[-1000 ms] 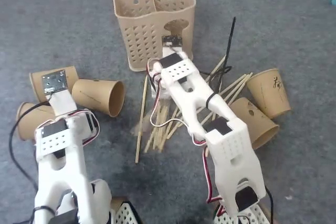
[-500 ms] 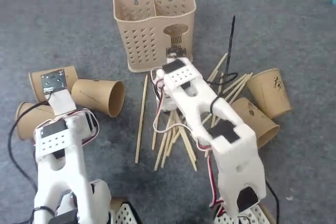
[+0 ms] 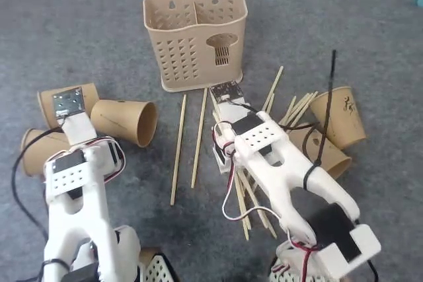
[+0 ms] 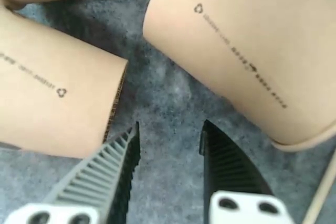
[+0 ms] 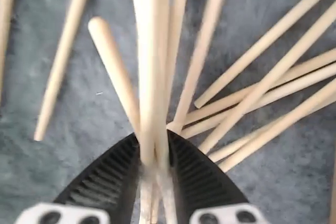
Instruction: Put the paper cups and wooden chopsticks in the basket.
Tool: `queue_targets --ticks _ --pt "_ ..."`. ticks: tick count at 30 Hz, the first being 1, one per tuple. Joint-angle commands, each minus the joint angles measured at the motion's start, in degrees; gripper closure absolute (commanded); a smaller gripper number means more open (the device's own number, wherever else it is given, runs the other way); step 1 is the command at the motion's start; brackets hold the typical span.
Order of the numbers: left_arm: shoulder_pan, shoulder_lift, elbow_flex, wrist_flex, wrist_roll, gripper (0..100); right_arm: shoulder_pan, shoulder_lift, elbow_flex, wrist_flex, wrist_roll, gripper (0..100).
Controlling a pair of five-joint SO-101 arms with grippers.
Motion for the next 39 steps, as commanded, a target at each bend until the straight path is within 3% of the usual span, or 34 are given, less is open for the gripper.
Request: queue_targets --ticks 1,5,8,16,20,24,27,32,36,39 --pt "-0.2 -2.1 -0.1 -1.6 -0.3 82 -0.2 -3.6 -1.3 1.5 0.9 87.8" --pt "-0.2 -2.1 -0.1 -1.6 -0.3 82 -0.3 -4.2 -3.3 3.7 0.9 73.3" --pt "-0.2 -2.1 -0.1 -1.6 -0.3 82 -0.3 -4.1 -5.8 6.0 0.9 69.6" --pt "-0.2 -2.1 -0.1 -1.6 -0.3 82 -2.5 -3.6 -14.5 6.5 0.9 69.6" --pt "-0.4 -2.1 -0.1 -1.6 -0.2 82 -6.5 -3.6 -14.4 -0.7 -3.0 70.1" --pt "-0.5 -2.1 -0.3 -1.5 2.1 82 -8.8 -1.2 -14.4 -8.7 -8.9 79.1" --pt "-0.5 -2.0 -0.3 -1.5 2.3 82 -8.9 4.4 -14.8 -15.1 -11.3 85.4" --pt "-0.5 -2.0 -0.3 -1.5 2.3 82 -9.3 15.3 -17.8 -23.4 -12.3 86.1" --pt "-0.5 -2.0 -0.3 -1.5 2.3 82 -8.7 23.3 -23.1 -23.3 -12.1 86.3" --pt "-0.5 -2.0 -0.3 -1.5 2.3 82 -8.0 25.4 -28.0 -16.9 -12.1 86.4"
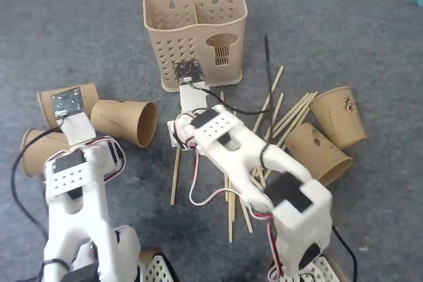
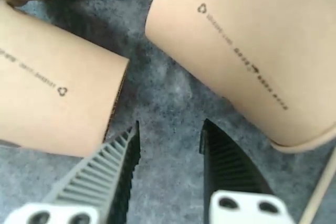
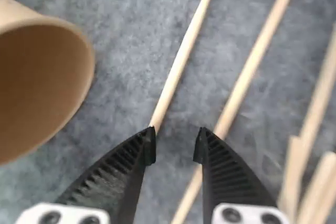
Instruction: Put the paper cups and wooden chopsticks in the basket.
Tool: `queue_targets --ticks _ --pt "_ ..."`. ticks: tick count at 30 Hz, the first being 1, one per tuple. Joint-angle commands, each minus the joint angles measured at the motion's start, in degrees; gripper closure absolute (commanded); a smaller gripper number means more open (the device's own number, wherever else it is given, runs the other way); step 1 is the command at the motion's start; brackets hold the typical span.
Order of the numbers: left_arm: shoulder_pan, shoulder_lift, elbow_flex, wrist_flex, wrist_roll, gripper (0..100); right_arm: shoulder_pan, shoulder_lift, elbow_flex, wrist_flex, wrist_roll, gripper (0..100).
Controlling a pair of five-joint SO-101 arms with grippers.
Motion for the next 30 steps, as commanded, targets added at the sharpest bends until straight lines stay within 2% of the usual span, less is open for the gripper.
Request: queue_targets --ticks 1,5,18,25,30 --pt "-0.5 -2.0 -0.3 -1.5 1.0 82 1.0 0.3 -7.0 6.5 -0.5 86.4" --pt "-0.5 -2.0 -0.3 -1.6 1.0 82 1.2 -0.1 -8.8 11.5 -0.5 86.4" --pt "-0.5 -2.0 -0.3 -1.6 0.9 82 1.2 -3.2 -6.2 18.4 -0.4 86.5" --pt "-0.5 -2.0 -0.3 -1.6 0.9 82 2.4 -4.1 -6.4 15.1 -0.4 86.4" --pt "-0.5 -2.0 -0.3 -1.6 0.9 82 2.3 -4.4 -6.5 10.5 3.6 86.4"
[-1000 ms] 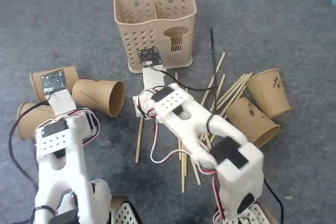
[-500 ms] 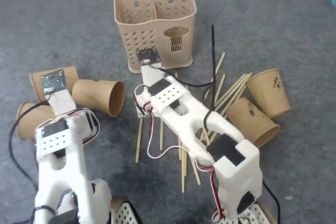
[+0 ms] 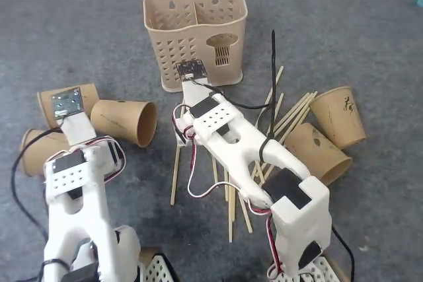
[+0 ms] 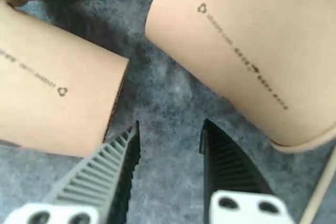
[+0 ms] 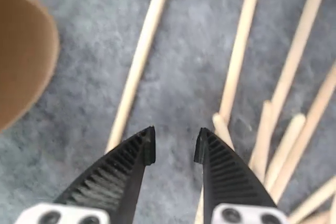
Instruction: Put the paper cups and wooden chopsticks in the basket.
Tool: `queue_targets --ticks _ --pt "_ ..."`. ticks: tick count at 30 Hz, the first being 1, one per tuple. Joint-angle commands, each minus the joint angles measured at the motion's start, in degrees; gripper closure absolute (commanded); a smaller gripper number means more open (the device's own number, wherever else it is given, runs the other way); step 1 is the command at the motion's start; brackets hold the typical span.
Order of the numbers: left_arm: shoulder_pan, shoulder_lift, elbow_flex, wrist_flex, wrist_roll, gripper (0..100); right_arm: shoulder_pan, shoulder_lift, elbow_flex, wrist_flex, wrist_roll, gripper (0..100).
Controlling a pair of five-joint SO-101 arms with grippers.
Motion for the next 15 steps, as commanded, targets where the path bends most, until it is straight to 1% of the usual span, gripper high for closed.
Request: queue_targets --ticks 1,5,12,15 --pt "-0.5 -2.0 -0.3 -1.6 0.9 82 1.5 -4.6 -0.8 -4.2 3.6 86.4" --pt "-0.5 -2.0 -0.3 -1.6 0.9 82 3.8 -4.2 -0.8 -7.3 7.2 86.4" --pt "-0.5 -2.1 -0.3 -1.6 0.9 82 8.1 -3.8 -0.7 -11.8 7.6 86.5" --pt "-0.5 -2.1 -0.3 -1.6 0.9 82 9.1 -0.4 -0.6 -13.8 11.3 86.5"
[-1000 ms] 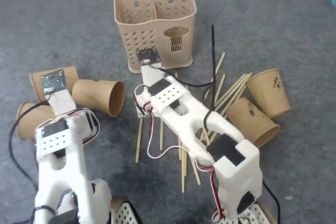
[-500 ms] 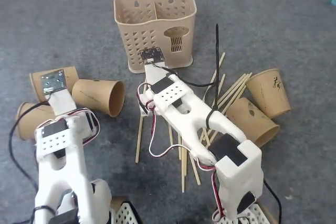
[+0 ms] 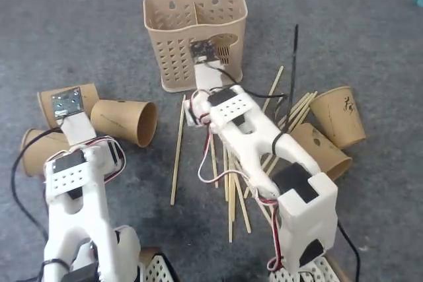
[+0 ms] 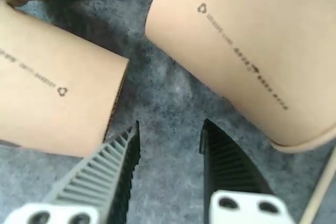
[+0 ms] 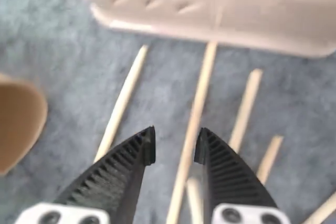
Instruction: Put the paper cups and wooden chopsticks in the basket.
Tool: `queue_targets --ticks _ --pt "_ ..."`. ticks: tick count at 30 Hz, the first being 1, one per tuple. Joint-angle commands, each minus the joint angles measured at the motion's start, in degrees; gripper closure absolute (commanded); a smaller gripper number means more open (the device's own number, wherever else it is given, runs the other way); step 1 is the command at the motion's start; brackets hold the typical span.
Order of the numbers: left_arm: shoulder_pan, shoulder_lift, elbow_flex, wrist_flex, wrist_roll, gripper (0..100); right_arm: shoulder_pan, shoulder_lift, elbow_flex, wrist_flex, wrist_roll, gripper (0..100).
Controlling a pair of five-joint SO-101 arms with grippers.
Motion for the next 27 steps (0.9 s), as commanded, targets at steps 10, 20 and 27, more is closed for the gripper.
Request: queue_targets --ticks 10,20,27 --pt "-0.4 -2.0 -0.3 -1.6 0.9 82 0.7 6.6 -7.3 4.2 10.2 88.7" --pt "-0.4 -2.0 -0.3 -1.6 0.9 82 -0.2 8.0 -8.7 23.1 10.1 99.1" --pt "-0.4 -2.1 -0.3 -1.6 0.9 82 -5.0 -2.7 5.6 21.0 10.1 99.1"
